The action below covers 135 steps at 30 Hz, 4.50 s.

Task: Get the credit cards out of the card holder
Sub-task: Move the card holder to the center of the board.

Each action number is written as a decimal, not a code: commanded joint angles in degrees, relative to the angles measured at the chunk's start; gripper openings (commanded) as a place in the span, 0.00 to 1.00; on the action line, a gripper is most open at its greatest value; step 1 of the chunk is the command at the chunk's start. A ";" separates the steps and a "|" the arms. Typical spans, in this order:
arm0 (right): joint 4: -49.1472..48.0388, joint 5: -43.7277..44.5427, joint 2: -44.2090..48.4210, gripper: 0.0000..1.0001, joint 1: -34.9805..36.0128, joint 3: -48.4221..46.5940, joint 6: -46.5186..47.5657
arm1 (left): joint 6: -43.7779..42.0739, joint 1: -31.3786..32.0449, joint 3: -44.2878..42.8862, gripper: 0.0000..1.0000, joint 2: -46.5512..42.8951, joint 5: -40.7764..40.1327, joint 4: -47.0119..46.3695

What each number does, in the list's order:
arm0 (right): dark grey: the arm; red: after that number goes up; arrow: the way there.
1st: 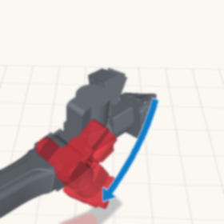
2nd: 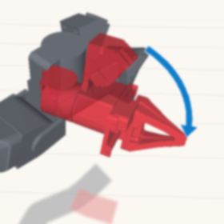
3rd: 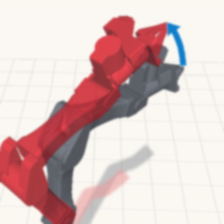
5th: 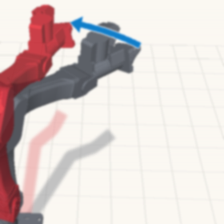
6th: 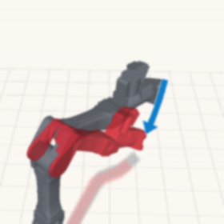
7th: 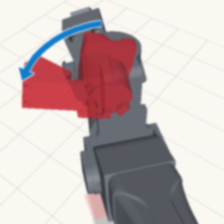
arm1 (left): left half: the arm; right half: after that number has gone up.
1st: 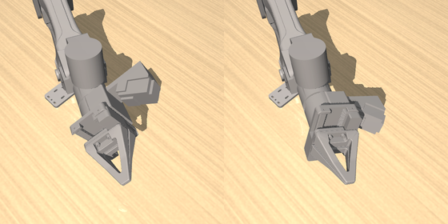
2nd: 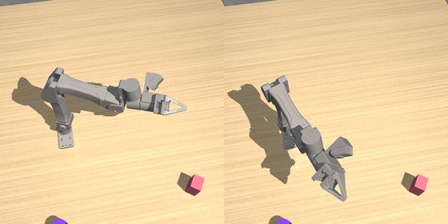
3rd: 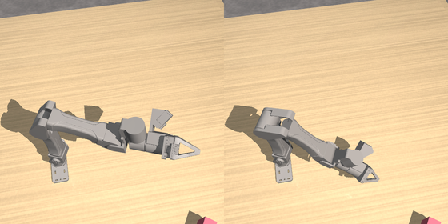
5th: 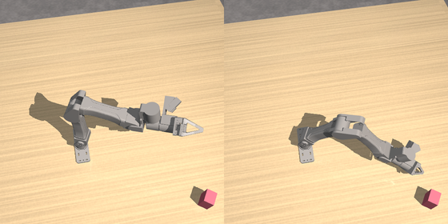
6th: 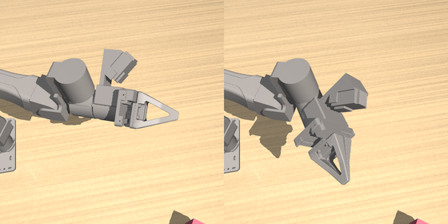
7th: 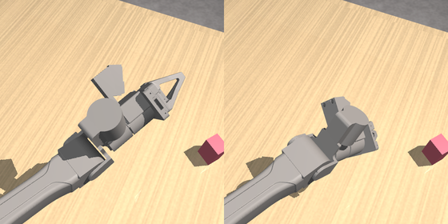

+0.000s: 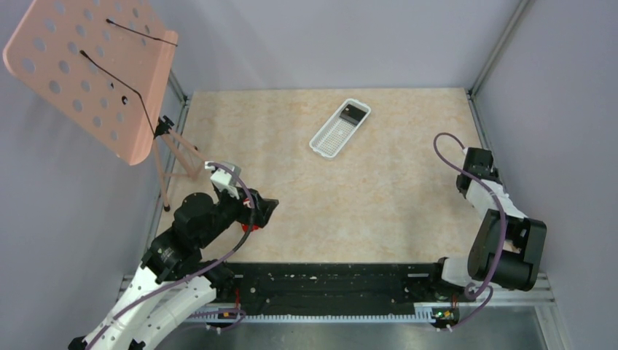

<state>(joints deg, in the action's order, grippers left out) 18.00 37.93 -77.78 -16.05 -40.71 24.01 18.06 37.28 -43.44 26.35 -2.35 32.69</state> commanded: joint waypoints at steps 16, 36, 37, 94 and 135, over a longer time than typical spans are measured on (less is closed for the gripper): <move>1.66 4.49 -10.20 0.53 -4.63 0.26 6.41 | 0.22 -0.10 0.54 0.92 -0.38 0.92 -3.11; 3.65 7.31 -17.68 0.39 -9.57 -3.18 5.86 | 0.13 -0.10 0.46 0.92 -0.59 1.10 -3.10; 3.68 7.32 -17.69 0.35 -9.78 -3.23 5.84 | 0.08 -0.10 0.41 0.92 -0.52 1.11 -3.15; 8.13 -15.82 -12.85 0.30 77.04 -12.25 -43.20 | 1.62 -0.08 -0.37 0.89 2.14 -14.51 0.96; -8.92 -50.11 -7.13 0.49 45.48 -2.45 -41.17 | 27.60 5.52 12.79 0.74 32.77 12.39 -27.56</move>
<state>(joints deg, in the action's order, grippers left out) 11.49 -6.98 -83.05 30.72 -42.70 -20.53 44.07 41.54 -30.46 55.75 9.61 13.69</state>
